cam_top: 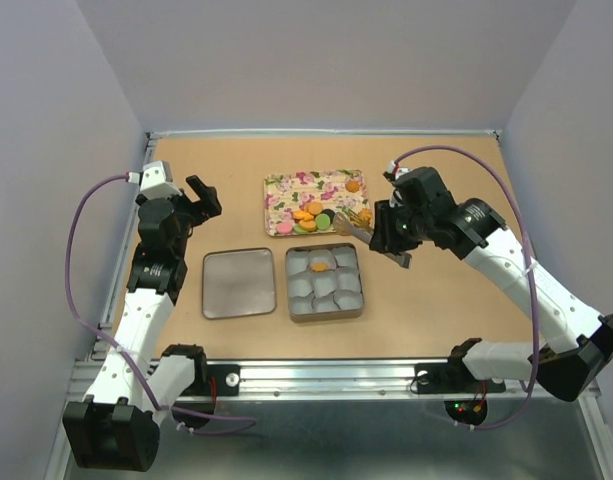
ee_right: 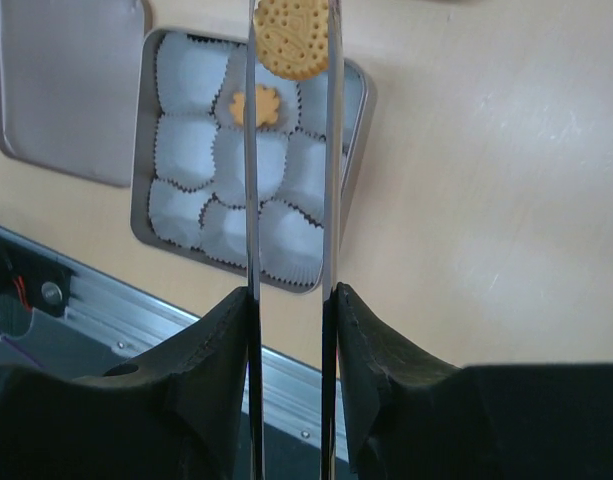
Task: Pack the cookies
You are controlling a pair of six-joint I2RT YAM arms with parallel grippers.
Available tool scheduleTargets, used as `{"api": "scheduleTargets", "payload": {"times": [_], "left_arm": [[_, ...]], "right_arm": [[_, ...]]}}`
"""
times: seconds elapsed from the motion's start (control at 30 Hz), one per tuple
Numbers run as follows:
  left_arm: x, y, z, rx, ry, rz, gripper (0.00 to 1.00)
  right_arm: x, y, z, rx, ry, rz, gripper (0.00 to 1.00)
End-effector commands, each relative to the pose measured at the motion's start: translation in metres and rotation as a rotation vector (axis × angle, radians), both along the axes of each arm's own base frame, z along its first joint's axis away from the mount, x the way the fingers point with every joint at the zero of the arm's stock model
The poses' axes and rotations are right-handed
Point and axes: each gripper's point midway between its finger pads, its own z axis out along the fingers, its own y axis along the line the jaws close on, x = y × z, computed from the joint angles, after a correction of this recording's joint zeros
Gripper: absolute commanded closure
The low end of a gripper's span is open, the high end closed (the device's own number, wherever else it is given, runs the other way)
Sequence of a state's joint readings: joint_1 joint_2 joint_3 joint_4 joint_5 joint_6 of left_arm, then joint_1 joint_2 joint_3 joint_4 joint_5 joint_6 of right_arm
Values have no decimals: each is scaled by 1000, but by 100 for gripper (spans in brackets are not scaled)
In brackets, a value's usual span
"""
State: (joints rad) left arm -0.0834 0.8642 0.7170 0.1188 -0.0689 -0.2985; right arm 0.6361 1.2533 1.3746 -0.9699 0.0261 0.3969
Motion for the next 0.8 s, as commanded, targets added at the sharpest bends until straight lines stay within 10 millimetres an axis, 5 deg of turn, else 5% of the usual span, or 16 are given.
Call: {"api": "scheduleTargets", "payload": {"times": [0.0,0.4,0.77], "left_arm": [[5,-2,30,-9,-65,-11,1],[5,-5,28,-12,-59,-23,1],[6,-6,26,-10,-51,-29,1]], "right_arm": [[-15,9,7,109,-5,31,59],[-33,2,-37,85,76,35,59],[-25,12,-40,112,60,46,59]]}}
